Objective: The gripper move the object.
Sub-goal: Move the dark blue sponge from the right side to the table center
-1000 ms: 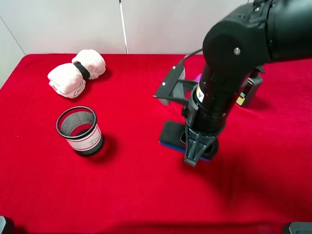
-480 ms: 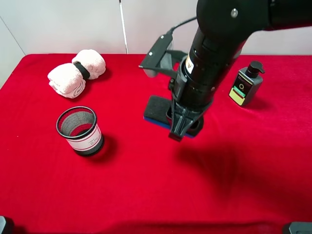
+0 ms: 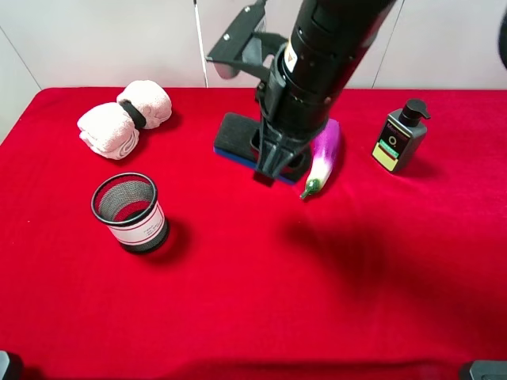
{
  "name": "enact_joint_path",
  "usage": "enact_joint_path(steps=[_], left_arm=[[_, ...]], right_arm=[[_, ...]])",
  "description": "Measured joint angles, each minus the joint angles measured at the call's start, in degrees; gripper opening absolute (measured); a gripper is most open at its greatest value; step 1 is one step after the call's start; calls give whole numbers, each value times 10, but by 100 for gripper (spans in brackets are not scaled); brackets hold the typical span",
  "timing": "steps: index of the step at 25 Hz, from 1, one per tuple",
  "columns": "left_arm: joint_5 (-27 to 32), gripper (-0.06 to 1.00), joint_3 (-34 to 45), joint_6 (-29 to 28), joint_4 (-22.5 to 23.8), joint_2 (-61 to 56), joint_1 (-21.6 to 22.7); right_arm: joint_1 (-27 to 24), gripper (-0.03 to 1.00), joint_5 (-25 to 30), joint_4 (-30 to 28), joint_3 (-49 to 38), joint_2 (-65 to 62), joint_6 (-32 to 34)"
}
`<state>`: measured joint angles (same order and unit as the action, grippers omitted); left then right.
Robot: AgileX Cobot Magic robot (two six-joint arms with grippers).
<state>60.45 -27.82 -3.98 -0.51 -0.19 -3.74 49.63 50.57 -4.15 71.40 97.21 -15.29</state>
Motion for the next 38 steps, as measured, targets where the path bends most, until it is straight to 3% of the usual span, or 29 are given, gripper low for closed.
enact_joint_path(steps=[18, 29, 38], left_arm=[[0, 98, 0, 0, 0, 0, 0], [0, 98, 0, 0, 0, 0, 0], [0, 98, 0, 0, 0, 0, 0]], right_arm=[[-78, 40, -30, 0, 40, 53, -2], [-81, 40, -4, 19, 164, 157, -25], [-81, 40, -2, 42, 215, 221, -48]])
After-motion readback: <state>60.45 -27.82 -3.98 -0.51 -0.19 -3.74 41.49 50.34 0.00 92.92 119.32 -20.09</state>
